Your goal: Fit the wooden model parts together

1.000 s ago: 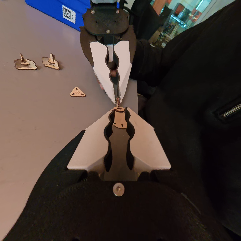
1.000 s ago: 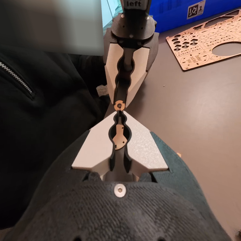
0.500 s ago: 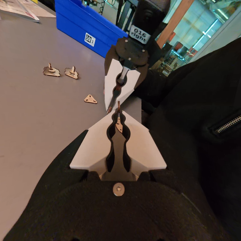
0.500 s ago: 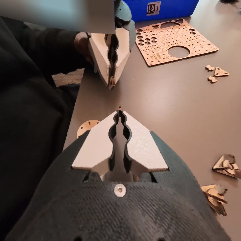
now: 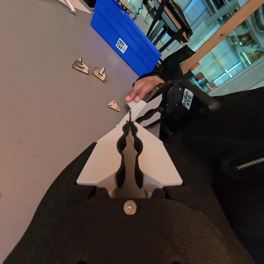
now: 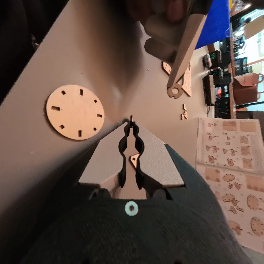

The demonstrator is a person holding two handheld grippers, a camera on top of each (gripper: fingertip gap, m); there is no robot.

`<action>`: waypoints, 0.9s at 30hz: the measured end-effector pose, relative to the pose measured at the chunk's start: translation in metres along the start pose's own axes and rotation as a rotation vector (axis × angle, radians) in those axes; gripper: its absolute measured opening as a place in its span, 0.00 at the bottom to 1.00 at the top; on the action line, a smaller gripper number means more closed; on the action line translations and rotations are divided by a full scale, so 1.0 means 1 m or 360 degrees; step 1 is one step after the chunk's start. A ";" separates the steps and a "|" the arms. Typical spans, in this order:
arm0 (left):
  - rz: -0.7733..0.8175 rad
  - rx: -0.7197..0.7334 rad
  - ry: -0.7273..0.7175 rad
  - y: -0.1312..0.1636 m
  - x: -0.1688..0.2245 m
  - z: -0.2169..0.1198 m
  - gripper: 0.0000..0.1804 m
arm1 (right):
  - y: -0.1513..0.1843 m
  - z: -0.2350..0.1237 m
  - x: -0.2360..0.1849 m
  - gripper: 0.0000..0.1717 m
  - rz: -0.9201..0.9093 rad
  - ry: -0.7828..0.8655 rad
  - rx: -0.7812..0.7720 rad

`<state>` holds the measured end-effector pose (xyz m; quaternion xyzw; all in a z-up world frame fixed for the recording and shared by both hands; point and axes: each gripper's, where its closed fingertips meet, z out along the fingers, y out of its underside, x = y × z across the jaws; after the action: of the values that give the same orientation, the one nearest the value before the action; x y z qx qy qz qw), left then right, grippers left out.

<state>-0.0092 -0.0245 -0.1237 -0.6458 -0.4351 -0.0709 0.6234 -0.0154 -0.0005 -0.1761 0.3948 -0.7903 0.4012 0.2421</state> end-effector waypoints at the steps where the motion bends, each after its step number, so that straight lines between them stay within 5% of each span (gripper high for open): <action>1: 0.0003 -0.0011 -0.0007 0.001 0.000 0.001 0.00 | -0.001 -0.002 -0.001 0.02 0.0057 -0.0022 0.0022; 7: -0.0006 -0.0008 -0.0009 0.001 -0.001 0.000 0.00 | -0.017 -0.019 0.018 0.17 0.0534 -0.0038 0.0239; 15: 0.0042 0.0037 0.0080 -0.002 0.010 -0.002 0.00 | -0.041 -0.035 0.063 0.10 0.1588 -0.0112 0.0793; 27: 0.0119 0.0083 0.0185 -0.005 0.023 -0.003 0.00 | -0.059 -0.022 0.056 0.03 0.1595 -0.0316 0.0851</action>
<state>0.0030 -0.0168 -0.1043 -0.6399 -0.3755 -0.0736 0.6665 0.0018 -0.0278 -0.0983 0.0552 -0.7710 0.6137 -0.1610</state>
